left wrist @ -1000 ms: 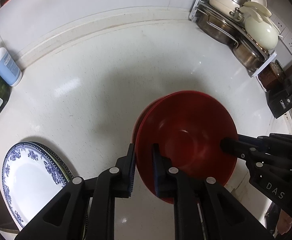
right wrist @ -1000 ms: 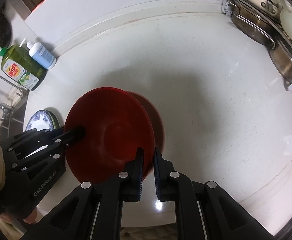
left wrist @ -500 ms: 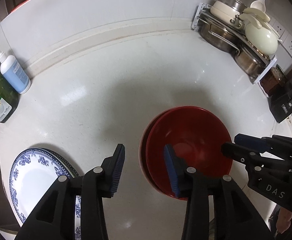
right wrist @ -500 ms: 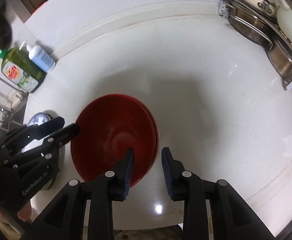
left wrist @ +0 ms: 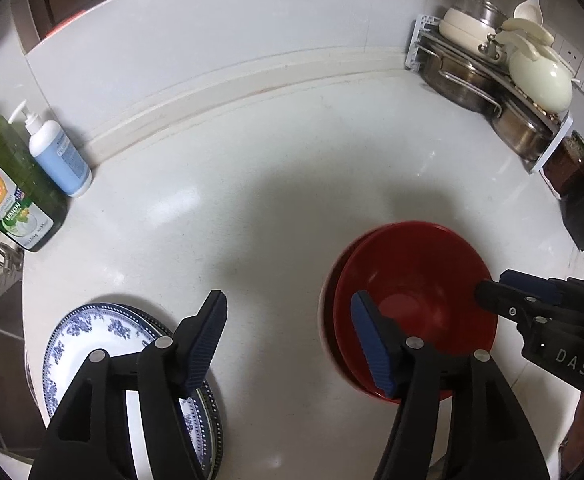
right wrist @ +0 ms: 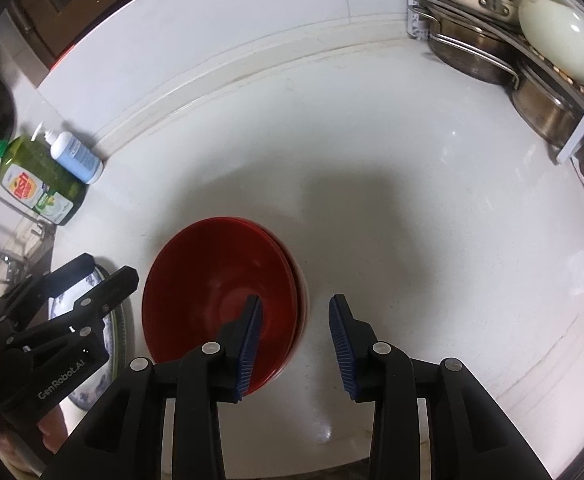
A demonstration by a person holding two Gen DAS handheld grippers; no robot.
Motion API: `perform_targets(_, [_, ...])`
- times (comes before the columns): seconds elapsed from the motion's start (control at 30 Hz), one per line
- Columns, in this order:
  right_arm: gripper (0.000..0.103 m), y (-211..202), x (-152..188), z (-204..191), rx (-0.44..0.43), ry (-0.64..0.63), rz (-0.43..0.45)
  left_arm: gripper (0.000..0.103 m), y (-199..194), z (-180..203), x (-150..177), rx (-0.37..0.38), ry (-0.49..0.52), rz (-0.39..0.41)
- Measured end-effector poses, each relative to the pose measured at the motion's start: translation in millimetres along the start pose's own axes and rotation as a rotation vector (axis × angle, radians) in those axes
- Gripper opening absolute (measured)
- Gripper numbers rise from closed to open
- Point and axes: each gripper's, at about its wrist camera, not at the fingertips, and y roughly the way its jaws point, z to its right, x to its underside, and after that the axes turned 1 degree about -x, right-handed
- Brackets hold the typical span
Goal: Organize plates and bowls
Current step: 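Close both grippers on the rim of the nested bowls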
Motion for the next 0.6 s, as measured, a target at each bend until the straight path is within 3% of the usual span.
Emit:
perform_targets(0.47, [0.036, 28, 5, 5, -0.021, 0.046, -0.083, 0.063, 43, 9, 4, 0.075, -0.027, -0.126])
perform_targets(0.6, [0.036, 36, 6, 7, -0.027, 0.056, -0.103, 0.057, 53, 13, 4, 0.095, -0.033, -0.162])
